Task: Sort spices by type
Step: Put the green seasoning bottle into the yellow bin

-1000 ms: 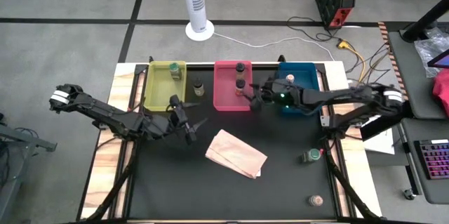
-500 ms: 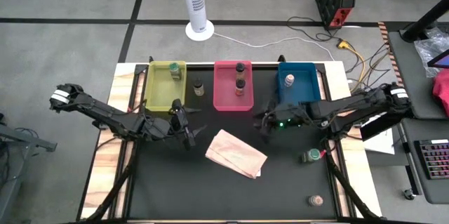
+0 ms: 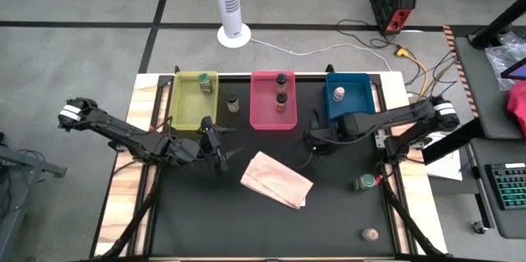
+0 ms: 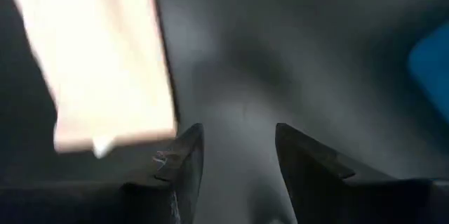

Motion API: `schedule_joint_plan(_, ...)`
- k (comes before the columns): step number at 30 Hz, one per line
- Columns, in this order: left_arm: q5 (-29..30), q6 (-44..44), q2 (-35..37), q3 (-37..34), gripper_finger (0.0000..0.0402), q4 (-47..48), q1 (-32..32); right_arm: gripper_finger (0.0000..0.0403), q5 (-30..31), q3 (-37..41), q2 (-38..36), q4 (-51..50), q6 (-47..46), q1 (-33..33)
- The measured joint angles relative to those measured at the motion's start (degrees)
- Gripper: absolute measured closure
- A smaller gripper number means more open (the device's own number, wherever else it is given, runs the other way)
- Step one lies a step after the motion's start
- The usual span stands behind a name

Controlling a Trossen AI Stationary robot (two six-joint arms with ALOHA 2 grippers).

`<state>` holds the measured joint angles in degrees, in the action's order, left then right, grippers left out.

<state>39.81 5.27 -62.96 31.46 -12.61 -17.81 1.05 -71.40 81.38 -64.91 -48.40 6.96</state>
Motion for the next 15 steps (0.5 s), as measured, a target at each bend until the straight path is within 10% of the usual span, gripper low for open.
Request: schedule_joint_plan(15,0.2,-0.2,9.2,8.0,0.0114,16.5,0.0,0.0192,-6.4,-2.0,-6.8,-9.2,-17.4,9.1)
